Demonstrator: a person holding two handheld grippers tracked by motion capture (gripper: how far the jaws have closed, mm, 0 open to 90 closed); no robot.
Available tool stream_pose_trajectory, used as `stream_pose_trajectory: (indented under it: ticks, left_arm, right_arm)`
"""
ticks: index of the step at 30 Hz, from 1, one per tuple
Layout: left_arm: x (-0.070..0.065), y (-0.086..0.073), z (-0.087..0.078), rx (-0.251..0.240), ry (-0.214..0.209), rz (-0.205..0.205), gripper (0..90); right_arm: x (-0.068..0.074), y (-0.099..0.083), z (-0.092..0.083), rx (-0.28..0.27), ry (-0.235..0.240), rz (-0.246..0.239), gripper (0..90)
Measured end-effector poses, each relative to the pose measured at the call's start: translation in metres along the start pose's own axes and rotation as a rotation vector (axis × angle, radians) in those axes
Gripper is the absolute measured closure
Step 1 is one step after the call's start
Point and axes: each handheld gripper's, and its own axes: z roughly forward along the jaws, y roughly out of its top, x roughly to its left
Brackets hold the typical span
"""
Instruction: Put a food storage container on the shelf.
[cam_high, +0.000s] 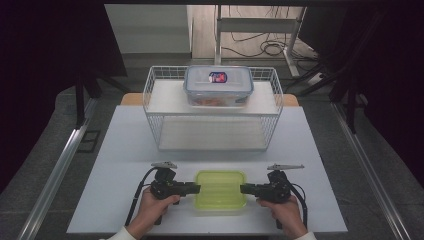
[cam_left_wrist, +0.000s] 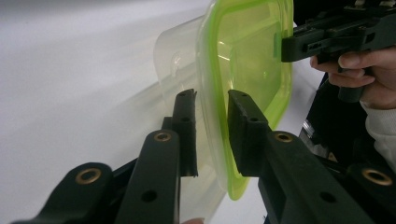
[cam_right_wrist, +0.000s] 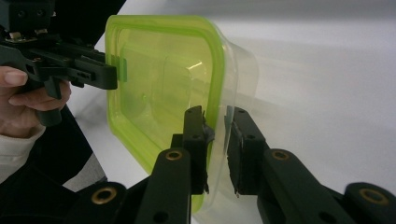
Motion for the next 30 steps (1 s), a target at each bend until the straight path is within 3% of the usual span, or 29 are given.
stream_pose_trajectory:
  ticks: [13, 30]
  left_arm:
    - [-0.005, 0.0, -0.011, -0.028, 0.021, 0.059, 77.4]
    - [-0.014, 0.006, -0.023, -0.073, 0.032, 0.121, 77.7]
  right_arm:
    - [0.006, 0.0, 0.004, 0.009, -0.005, -0.043, 79.7]
    - [0.02, 0.007, -0.008, -0.045, -0.007, -0.115, 79.6]
